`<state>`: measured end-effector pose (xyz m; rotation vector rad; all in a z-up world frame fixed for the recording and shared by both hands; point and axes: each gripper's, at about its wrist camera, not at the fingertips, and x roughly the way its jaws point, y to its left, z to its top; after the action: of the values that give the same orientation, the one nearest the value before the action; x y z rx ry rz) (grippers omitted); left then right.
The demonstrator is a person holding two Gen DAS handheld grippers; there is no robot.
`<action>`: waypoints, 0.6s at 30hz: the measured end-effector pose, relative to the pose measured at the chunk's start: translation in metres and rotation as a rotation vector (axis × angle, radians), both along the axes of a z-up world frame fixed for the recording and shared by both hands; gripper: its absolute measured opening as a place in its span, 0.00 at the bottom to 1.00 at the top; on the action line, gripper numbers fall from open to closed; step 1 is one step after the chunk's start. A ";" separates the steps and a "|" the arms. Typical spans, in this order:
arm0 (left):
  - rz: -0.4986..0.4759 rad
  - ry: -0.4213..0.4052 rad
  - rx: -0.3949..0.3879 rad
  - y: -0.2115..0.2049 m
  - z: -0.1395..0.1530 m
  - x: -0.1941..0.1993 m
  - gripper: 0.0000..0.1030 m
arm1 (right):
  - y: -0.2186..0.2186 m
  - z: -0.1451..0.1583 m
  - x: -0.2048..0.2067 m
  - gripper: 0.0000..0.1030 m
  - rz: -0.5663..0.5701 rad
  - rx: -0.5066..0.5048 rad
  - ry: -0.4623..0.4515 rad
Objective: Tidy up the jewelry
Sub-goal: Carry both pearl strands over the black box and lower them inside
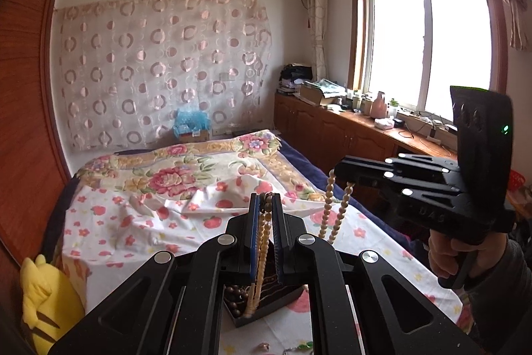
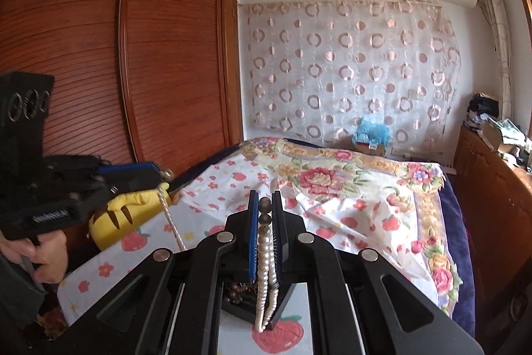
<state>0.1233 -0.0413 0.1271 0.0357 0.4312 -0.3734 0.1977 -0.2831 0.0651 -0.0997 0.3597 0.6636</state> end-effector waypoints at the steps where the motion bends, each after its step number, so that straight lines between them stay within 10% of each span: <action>1: 0.000 0.003 -0.001 0.000 0.000 0.005 0.06 | 0.000 0.001 0.001 0.09 0.005 0.005 -0.001; 18: 0.000 0.131 -0.030 0.015 -0.067 0.063 0.06 | 0.032 -0.014 0.059 0.09 0.042 0.003 0.022</action>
<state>0.1860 -0.0265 0.0599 -0.0184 0.5546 -0.3840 0.2569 -0.2514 0.0507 -0.0973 0.3791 0.7074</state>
